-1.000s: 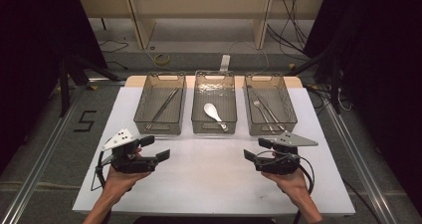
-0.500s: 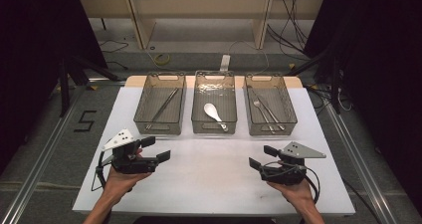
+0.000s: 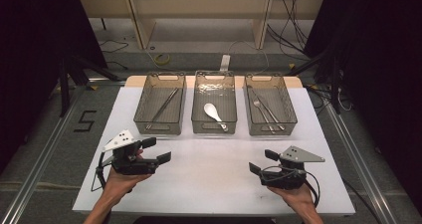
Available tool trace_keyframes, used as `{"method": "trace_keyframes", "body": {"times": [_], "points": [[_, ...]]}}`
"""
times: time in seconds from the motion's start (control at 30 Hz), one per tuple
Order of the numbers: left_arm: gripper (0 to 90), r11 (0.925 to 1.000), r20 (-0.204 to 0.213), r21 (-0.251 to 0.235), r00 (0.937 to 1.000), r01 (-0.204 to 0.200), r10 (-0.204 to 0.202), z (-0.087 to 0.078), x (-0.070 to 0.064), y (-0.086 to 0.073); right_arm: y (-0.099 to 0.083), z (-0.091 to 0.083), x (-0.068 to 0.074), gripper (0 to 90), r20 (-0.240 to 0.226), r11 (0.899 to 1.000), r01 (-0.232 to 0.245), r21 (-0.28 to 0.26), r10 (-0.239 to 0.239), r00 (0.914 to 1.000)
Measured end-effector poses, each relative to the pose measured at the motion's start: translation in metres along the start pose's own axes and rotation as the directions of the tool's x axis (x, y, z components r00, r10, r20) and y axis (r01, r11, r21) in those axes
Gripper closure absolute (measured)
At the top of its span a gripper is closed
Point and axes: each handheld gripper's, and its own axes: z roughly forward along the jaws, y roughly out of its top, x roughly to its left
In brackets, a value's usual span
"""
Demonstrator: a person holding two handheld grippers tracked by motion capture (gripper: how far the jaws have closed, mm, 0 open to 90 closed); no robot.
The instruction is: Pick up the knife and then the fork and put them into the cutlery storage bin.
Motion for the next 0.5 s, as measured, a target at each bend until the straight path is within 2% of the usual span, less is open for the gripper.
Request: {"method": "trace_keyframes", "body": {"times": [0.5], "points": [[15.3, 1.0, 0.004, 0.003, 1.0, -0.002, 0.002, 0.0013, -0.0004, 0.0002, 0.0007, -0.0011, -0.0019, 24.7, 0.012, 1.0, -0.008, -0.008, 0.008, 0.9999]]}}
